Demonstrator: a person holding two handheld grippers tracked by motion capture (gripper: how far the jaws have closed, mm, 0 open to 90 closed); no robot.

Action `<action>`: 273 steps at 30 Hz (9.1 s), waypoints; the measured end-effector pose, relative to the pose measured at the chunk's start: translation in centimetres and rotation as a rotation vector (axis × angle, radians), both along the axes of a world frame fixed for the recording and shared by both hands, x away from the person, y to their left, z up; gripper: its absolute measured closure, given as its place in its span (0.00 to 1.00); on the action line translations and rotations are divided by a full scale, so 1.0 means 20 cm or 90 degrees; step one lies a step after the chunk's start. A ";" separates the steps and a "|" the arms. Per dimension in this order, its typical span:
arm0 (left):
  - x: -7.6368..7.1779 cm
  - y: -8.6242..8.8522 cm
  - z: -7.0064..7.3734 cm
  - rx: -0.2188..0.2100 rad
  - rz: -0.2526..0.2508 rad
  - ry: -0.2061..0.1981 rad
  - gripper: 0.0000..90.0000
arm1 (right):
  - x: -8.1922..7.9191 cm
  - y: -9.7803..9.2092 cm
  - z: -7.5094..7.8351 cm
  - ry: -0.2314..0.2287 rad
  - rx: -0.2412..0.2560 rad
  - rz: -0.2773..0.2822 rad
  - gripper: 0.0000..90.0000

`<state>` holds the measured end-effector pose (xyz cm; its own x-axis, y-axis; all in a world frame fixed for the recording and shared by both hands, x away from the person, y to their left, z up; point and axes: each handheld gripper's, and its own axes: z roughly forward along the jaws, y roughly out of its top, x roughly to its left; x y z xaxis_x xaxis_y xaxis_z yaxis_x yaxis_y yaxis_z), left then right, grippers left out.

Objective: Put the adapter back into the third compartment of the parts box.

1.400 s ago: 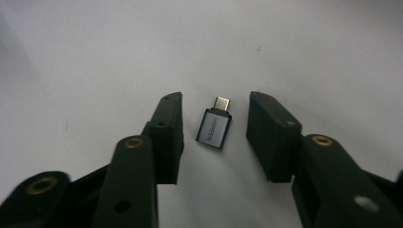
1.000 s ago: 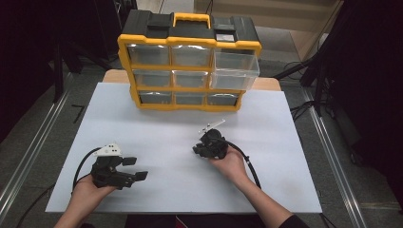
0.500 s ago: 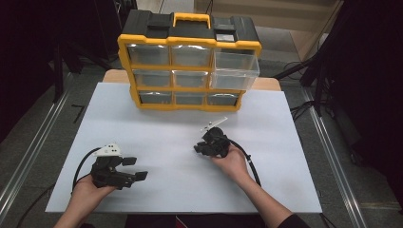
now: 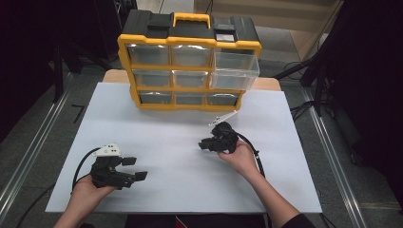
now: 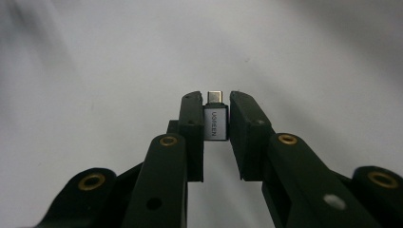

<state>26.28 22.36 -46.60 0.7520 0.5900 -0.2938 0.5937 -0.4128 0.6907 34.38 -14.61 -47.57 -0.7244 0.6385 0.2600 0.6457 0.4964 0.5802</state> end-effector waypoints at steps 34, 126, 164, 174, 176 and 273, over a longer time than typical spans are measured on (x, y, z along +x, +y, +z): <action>0.00 0.01 -0.01 0.001 0.006 0.004 0.27 | -0.02 -0.06 0.20 0.040 -0.017 0.198 0.82; 0.00 0.01 0.00 -0.010 0.003 0.001 0.27 | 0.20 -0.12 1.21 -0.030 -0.025 0.307 0.81; 0.00 0.01 0.00 -0.012 -0.002 0.002 0.27 | 0.45 -0.30 1.38 -0.050 -0.027 0.063 0.81; 0.00 0.01 0.00 -0.009 -0.001 0.003 0.26 | 0.50 -0.29 1.34 -0.053 -0.035 -0.004 0.80; 0.00 0.01 0.00 -0.008 -0.002 0.003 0.26 | 0.50 -0.29 1.33 -0.053 -0.035 -0.013 0.74; 0.00 0.01 -0.01 -0.006 0.006 0.000 0.27 | -0.08 -0.18 0.43 -0.009 0.065 0.134 0.32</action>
